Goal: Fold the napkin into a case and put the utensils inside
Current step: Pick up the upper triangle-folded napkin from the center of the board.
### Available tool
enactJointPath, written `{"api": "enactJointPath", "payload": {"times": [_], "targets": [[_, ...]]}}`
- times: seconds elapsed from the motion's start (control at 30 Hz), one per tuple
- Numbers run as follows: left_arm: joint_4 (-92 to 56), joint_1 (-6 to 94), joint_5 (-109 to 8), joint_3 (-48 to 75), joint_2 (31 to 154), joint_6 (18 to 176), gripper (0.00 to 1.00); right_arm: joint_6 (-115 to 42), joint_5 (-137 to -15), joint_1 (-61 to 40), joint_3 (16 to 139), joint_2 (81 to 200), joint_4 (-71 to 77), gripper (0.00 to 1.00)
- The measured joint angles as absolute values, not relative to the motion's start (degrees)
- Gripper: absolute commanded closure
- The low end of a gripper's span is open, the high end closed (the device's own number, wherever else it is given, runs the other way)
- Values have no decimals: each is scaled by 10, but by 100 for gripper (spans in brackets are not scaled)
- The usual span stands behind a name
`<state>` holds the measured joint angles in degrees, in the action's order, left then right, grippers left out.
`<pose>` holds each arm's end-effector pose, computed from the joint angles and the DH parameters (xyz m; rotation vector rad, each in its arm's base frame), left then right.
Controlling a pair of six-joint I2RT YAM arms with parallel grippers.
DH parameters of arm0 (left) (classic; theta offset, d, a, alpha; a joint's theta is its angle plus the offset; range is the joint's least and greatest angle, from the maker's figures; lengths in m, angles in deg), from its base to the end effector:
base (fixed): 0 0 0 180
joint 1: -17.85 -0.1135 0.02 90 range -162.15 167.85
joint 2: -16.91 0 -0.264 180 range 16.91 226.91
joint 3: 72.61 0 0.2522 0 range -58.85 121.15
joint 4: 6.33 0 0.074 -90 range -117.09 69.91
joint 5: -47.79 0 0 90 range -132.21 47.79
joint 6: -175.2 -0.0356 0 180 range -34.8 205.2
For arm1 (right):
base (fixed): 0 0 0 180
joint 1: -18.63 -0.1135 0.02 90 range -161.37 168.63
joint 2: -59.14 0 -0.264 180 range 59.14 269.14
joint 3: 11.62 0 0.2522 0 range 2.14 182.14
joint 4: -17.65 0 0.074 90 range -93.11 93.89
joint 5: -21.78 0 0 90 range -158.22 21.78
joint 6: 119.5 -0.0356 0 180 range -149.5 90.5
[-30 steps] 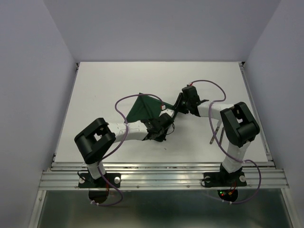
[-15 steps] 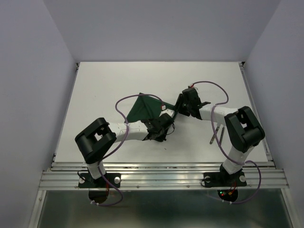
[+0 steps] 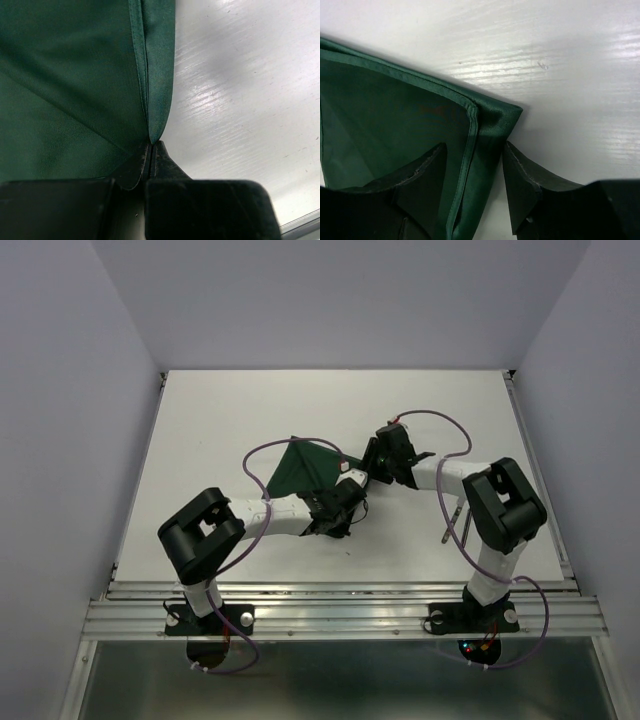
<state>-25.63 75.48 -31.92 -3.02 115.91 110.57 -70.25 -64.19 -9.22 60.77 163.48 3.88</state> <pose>0.1943 -0.2947 0.1685 0.6011 2.3779 -0.4467 0.3335 0.1734 0.1574 0.3065 2.4025 0.4849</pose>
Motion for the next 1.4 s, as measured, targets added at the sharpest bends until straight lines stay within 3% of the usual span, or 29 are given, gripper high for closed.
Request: {"api": "enactJointPath", "payload": {"times": [0.13,0.2,0.37,0.53,0.67,0.83,0.93,1.13,1.27,1.4], "targets": [[-254,755,-320,-30,1159,1105,100,-702,-641,-93,624,1647,41,43],[-254,755,-319,-30,1159,1105,100,-703,-641,-93,631,1654,41,53],[-254,755,-320,-30,1159,1105,100,-715,-649,-92,630,1662,55,65],[-251,755,-319,-34,1159,1105,100,-738,-674,-92,613,1663,89,65],[-244,755,-319,-37,1159,1105,100,-743,-685,-92,613,1664,95,55],[-241,755,-319,-38,1158,1105,100,-744,-704,-92,612,1667,106,57],[-239,755,-319,-38,1158,1105,100,-746,-717,-92,610,1670,117,65],[-234,755,-319,-42,1157,1104,100,-757,-725,-92,595,1672,133,90],[-229,755,-319,-46,1155,1103,100,-762,-718,-92,591,1672,135,97],[-226,755,-319,-48,1153,1102,100,-764,-707,-92,585,1669,142,98]]}}
